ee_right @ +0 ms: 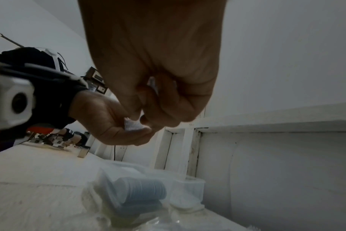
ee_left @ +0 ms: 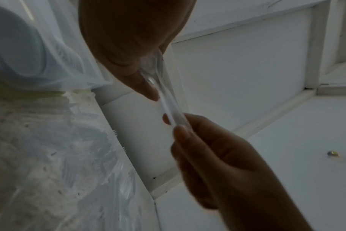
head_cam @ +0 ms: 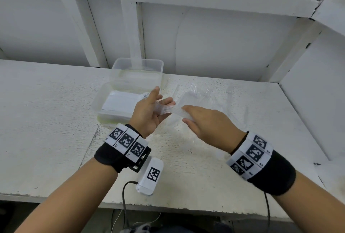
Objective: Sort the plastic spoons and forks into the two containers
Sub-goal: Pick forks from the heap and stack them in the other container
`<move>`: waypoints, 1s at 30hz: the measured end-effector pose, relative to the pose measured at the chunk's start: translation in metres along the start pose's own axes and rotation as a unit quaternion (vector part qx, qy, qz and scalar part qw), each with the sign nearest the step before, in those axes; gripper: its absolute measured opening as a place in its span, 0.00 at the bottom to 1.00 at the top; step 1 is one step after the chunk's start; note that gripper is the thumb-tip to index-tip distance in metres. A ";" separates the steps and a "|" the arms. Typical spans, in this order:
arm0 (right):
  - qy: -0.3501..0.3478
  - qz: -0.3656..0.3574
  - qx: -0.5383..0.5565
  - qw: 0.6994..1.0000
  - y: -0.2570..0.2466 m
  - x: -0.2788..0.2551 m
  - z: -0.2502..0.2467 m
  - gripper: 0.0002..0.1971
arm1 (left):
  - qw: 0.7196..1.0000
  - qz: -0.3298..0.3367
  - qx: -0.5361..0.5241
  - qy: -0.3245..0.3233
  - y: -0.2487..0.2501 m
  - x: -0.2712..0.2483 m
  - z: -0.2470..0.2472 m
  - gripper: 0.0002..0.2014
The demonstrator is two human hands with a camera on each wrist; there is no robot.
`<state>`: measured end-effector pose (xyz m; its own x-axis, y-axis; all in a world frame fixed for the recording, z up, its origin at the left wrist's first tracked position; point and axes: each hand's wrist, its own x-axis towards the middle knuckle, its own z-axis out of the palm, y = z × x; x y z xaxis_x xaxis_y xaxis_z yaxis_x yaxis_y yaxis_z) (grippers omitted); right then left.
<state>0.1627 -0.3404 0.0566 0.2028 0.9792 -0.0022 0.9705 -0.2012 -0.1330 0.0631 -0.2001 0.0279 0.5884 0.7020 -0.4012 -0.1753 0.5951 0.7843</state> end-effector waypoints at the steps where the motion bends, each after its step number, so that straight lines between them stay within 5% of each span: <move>1: 0.000 -0.003 -0.001 1.000 0.004 0.004 -0.009 0.21 | 0.999 0.003 0.043 -0.019 0.006 0.001 0.000 0.16; 6: -0.014 -0.016 -0.020 1.000 0.028 0.037 -0.054 0.18 | 0.955 0.043 0.288 -0.061 0.054 0.021 -0.012 0.19; 14: -0.021 -0.017 -0.037 0.999 0.060 0.143 -0.092 0.17 | 0.837 0.122 0.534 0.020 0.149 0.083 -0.056 0.17; 20: -0.080 -0.015 0.001 0.997 0.053 0.241 -0.067 0.20 | 0.745 0.058 0.657 0.095 0.176 0.144 -0.087 0.22; 30: -0.181 -0.043 -0.004 0.983 0.035 0.334 0.032 0.21 | 0.790 -0.065 0.603 0.086 0.174 0.209 -0.108 0.11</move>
<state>0.2603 -0.0198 0.0195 0.0622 0.9368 -0.3444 0.9832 -0.1168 -0.1402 0.0707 0.0925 0.0291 0.4055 0.7703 -0.4921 0.8190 -0.0670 0.5699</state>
